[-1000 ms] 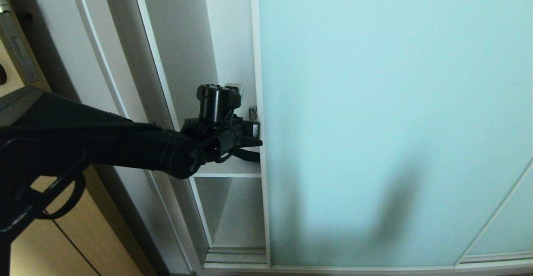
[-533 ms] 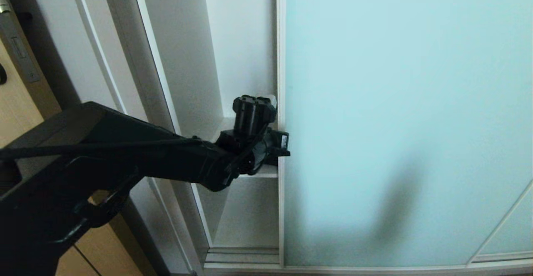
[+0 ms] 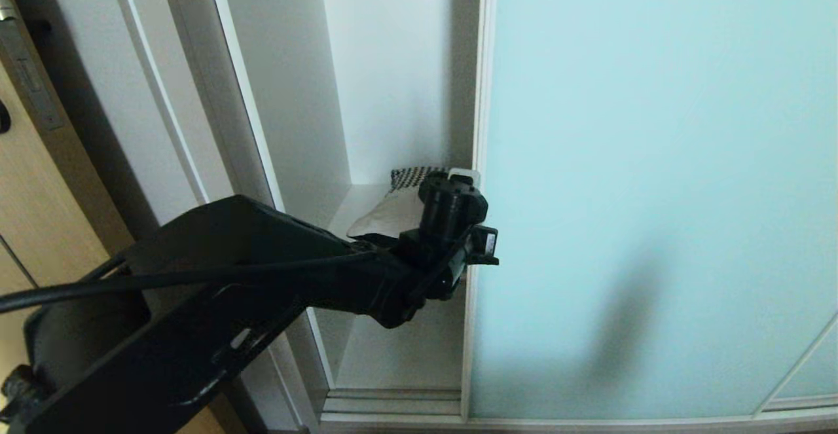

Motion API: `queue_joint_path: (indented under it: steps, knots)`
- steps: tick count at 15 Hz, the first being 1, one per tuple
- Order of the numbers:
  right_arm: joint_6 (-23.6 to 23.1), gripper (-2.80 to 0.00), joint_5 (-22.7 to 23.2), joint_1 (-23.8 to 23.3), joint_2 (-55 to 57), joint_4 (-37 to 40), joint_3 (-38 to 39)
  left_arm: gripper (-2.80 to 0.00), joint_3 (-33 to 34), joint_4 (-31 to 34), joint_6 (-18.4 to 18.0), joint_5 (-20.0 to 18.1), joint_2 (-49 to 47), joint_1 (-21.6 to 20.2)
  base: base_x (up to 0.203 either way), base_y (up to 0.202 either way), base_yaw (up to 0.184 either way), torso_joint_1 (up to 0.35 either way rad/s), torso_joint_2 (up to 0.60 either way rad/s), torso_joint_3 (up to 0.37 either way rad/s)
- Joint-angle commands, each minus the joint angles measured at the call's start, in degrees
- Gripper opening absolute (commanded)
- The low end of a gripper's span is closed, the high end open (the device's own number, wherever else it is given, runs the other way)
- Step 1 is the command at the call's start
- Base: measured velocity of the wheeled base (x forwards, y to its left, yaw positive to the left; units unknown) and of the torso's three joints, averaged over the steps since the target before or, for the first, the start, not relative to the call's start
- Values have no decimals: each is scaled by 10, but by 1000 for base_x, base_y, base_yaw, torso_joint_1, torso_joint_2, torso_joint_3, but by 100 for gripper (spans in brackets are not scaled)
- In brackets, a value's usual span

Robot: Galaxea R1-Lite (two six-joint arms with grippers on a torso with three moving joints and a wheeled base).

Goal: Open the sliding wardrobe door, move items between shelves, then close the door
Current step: Open the door

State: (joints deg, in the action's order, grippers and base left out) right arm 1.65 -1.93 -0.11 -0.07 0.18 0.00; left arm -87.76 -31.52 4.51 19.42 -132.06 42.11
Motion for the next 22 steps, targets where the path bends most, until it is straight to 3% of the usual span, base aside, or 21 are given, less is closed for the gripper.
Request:
queue_joint_path:
  steps: [1, 17, 22]
  knots:
    - [0, -280, 0, 0, 1, 0, 0, -280, -25, -3, 1, 6, -26, 8, 0, 0, 0, 0, 0, 0]
    - [0, -280, 0, -1, 1, 0, 0, -280, -187, -2, -12, 20, -134, 135, 0, 0, 0, 0, 0, 0]
    - [0, -280, 0, -1, 1, 0, 1, -280, -158, -4, -10, 35, -61, 146, 0, 0, 0, 0, 0, 0]
